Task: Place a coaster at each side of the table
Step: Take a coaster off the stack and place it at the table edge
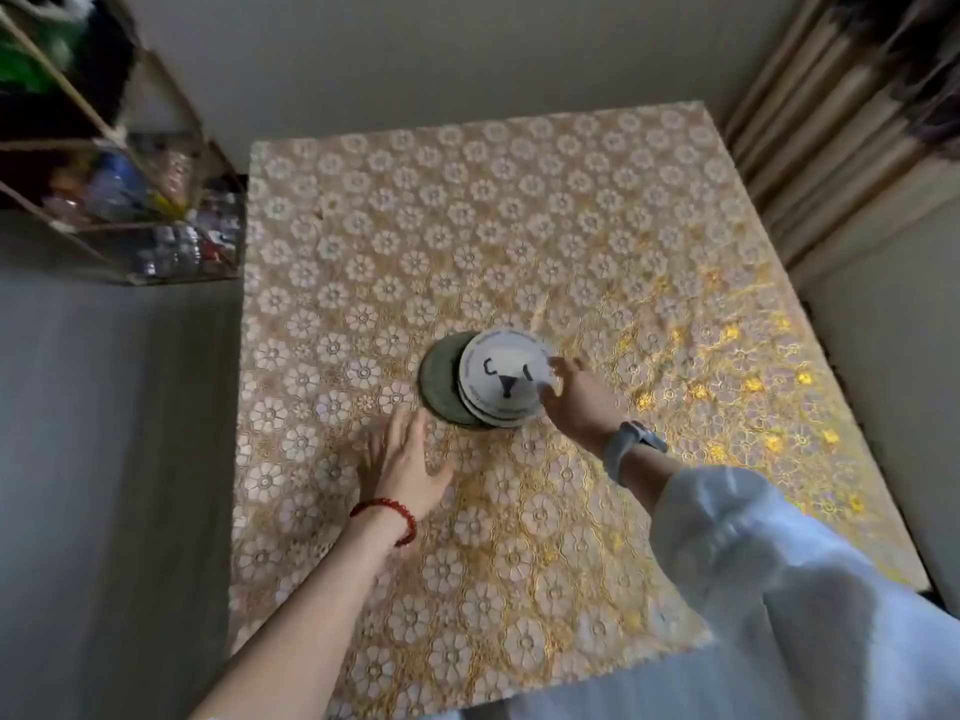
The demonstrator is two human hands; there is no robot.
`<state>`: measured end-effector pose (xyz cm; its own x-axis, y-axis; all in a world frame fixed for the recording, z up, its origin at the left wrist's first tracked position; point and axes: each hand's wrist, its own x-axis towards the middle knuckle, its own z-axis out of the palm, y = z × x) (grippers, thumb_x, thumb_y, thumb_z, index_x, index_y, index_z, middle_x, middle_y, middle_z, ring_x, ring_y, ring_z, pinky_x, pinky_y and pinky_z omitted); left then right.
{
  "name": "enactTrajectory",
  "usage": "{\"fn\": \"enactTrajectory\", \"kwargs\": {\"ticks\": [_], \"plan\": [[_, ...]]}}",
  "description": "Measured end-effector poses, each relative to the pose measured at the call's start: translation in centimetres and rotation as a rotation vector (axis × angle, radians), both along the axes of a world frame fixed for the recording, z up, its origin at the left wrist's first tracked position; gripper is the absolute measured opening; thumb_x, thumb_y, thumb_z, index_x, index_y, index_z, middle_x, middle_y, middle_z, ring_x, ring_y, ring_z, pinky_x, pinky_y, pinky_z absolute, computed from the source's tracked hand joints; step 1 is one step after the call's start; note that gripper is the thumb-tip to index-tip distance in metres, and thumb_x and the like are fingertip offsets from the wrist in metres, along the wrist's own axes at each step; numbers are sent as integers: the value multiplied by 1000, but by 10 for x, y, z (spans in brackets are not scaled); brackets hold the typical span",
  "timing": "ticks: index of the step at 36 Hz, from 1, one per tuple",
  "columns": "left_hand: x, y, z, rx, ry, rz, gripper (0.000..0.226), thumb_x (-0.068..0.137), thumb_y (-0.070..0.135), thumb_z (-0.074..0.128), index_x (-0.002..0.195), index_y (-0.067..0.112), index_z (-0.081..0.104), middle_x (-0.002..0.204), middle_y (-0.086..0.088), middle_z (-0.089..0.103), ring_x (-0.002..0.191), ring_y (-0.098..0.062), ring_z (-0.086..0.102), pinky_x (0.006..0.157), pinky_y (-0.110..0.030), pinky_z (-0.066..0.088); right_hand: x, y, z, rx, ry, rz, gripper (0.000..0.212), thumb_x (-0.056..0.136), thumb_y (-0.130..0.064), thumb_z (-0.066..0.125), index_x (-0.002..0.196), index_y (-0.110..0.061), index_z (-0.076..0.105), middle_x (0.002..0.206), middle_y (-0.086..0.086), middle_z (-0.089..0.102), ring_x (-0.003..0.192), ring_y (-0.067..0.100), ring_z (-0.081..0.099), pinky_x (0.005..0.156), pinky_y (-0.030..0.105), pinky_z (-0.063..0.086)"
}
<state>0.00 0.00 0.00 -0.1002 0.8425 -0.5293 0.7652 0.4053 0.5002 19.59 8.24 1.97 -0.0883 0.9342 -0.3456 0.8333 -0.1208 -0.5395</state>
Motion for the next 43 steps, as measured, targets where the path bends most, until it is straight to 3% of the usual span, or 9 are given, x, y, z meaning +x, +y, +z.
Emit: {"fn": "enactTrajectory", "kwargs": {"ticks": [3, 8, 17, 20, 23, 26, 32, 38, 43], "plan": [[-4, 9, -19, -35, 109, -54, 96, 76, 57, 55, 141, 27, -8, 152, -3, -21, 136, -28, -25, 104, -50, -17, -9, 24, -10, 35, -66, 91, 58, 88, -26, 50, 138, -11, 26, 142, 14, 33, 123, 31, 37, 103, 45, 38], [-7, 6, -46, -55, 321, -147, 119, 62, 74, 53, 135, 23, -26, 140, -7, -37, 130, -29, -34, 102, -59, -16, -21, 53, -22, 20, -178, 310, 74, 84, -25, 51, 142, -29, 4, 155, -4, 7, 139, 24, 10, 111, 52, 22], [-9, 2, -53, -30, 318, -184, 116, 64, 75, 48, 126, 25, -37, 138, -7, -41, 125, -30, -40, 99, -58, -21, -33, 67, -20, 283, -416, 506, 59, 78, -27, 62, 131, -23, 35, 119, 10, 44, 108, 25, 41, 92, 41, 38], [-8, 3, -50, -37, 292, -189, 115, 66, 72, 49, 133, 22, -31, 137, -7, -42, 124, -30, -41, 98, -57, -23, -33, 55, -10, 357, -244, 366, 28, 89, -24, 48, 115, -14, 50, 109, 12, 50, 93, 27, 51, 81, 40, 47], [-8, 3, -46, -35, 282, -193, 114, 68, 71, 50, 135, 22, -28, 136, -7, -43, 124, -29, -41, 97, -57, -24, -26, 43, 5, 402, -181, 290, 24, 93, -21, 40, 109, -9, 55, 102, 11, 57, 80, 26, 55, 63, 34, 51], [-8, 3, -42, -28, 261, -182, 112, 68, 69, 51, 136, 21, -25, 136, -5, -41, 128, -30, -38, 97, -56, -23, -12, 22, 21, 412, -114, 190, 22, 93, -14, 39, 104, -6, 57, 94, 10, 62, 68, 19, 51, 42, 15, 33], [-6, 2, -34, -6, 230, -153, 109, 69, 65, 56, 140, 22, -15, 148, -7, -29, 135, -31, -27, 99, -56, -19, 35, -49, 31, 92, 284, -305, 15, 90, -3, 44, 100, -8, 54, 93, 5, 55, 79, 15, 54, 46, 4, 41], [9, -11, -23, 21, 74, -80, 92, 78, 41, 61, 142, 24, -3, 152, -5, -19, 139, -29, -18, 111, -62, 0, 72, -137, 6, -304, 653, -747, 19, 88, -2, 46, 84, -20, 53, 95, 9, 59, 85, 24, 52, 49, 28, 50], [35, -46, -25, 82, 40, -153, 79, 82, 39, 56, 142, 28, 6, 153, -2, -14, 141, -27, -10, 111, -56, -5, 82, -180, -12, -407, 647, -901, 13, 88, -2, 47, 83, -13, 48, 90, 6, 55, 81, 22, 52, 45, 27, 51]]}}
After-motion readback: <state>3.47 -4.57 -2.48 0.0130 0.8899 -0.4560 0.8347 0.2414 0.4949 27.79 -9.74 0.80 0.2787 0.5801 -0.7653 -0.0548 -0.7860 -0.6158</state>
